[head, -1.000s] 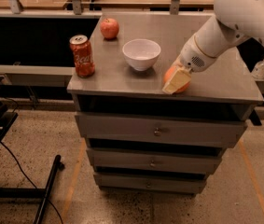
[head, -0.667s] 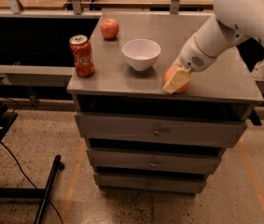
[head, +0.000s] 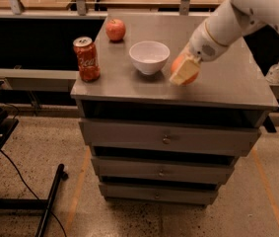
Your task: Place orange into white bowl
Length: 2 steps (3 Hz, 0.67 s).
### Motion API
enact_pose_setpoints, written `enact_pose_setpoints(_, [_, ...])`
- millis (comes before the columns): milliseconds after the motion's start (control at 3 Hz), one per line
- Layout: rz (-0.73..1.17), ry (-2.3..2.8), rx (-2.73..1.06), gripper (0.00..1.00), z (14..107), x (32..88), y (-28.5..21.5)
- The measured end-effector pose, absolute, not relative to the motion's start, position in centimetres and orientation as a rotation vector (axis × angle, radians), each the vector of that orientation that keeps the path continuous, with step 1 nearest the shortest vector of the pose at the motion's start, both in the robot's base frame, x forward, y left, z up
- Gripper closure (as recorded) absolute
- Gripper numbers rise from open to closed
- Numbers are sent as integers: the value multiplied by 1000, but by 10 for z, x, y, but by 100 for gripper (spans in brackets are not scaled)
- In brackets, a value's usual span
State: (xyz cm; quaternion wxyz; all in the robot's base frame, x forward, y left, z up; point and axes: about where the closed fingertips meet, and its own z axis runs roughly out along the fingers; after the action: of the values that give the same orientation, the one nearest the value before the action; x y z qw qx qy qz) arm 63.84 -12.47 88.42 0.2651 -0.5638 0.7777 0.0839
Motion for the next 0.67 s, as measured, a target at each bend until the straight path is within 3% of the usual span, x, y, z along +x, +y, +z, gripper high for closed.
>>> enact_pose_setpoints(667, [217,1888,-1497,100,996,694,-73])
